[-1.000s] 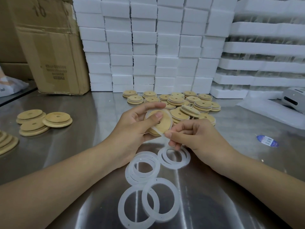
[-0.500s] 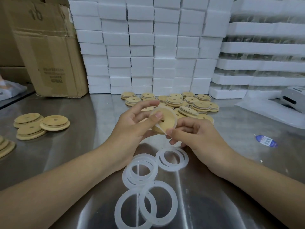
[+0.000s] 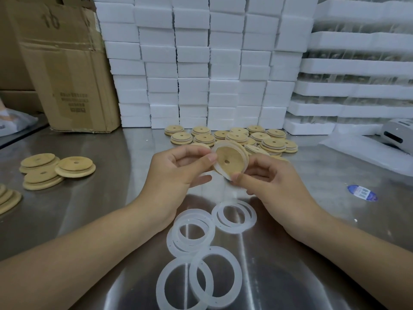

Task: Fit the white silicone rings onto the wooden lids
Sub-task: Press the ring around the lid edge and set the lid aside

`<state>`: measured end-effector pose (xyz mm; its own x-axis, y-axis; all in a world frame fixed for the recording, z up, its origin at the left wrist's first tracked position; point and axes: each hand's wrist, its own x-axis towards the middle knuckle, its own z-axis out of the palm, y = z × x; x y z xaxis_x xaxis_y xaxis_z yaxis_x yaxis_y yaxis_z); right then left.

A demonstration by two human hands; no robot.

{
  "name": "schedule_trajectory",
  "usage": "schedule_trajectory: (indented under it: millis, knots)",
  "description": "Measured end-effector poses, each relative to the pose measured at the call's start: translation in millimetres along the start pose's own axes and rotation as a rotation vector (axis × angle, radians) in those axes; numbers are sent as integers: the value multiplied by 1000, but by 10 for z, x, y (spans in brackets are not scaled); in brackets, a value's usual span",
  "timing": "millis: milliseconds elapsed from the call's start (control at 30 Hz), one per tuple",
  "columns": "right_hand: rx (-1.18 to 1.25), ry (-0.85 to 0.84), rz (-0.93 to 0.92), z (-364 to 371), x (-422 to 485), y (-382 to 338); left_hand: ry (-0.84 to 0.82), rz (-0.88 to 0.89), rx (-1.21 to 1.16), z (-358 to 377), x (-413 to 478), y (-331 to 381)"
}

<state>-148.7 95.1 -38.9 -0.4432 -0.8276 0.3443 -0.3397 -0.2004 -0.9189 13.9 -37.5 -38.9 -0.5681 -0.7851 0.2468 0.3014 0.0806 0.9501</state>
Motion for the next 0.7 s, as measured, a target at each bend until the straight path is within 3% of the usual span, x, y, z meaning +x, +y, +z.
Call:
schedule_trajectory:
  millis: [367,700]
  knots:
    - [219,83,123,-36,-15,-37,-163,-136,-98,-23,37,62]
    - [239,43,160,-37,-19,-20,-175,-118,157,-64,57,114]
